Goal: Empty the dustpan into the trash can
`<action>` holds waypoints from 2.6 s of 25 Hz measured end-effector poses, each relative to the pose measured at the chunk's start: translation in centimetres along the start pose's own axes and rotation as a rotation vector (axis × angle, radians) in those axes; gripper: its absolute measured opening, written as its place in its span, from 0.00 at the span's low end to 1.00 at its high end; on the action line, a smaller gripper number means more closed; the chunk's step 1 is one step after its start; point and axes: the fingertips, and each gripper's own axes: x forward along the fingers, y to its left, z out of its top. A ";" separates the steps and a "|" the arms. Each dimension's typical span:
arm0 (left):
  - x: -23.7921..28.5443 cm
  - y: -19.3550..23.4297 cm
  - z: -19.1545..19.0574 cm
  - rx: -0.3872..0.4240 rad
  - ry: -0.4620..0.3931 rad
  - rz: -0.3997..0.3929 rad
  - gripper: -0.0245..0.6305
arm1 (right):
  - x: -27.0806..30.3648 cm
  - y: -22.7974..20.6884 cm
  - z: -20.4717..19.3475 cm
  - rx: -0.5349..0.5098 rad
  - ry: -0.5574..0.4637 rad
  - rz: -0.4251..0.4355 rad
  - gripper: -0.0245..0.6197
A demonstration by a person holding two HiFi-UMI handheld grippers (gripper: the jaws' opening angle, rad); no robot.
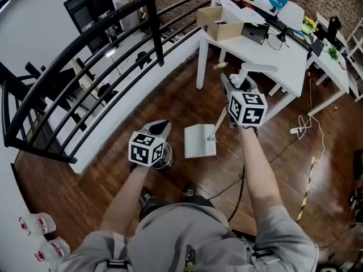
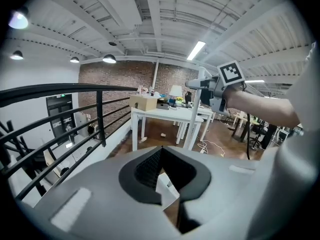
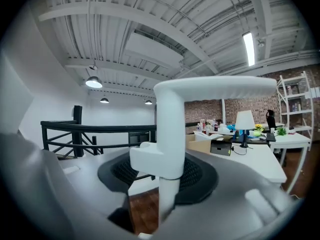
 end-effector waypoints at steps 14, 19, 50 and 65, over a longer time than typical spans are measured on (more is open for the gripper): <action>8.9 -0.9 -4.2 -0.033 0.100 -0.026 0.04 | 1.7 -5.4 -15.9 0.009 0.094 0.002 0.33; 11.4 -1.5 -5.3 -0.034 0.144 -0.044 0.04 | 3.0 -6.9 -20.9 0.031 0.126 0.009 0.33; 13.6 -5.3 -8.8 -0.083 0.213 -0.074 0.04 | -0.4 -15.9 -31.9 0.165 0.347 -0.144 0.44; 8.3 -4.4 -4.3 -0.052 0.098 -0.125 0.04 | -9.8 -6.4 -27.4 0.223 0.296 -0.143 0.04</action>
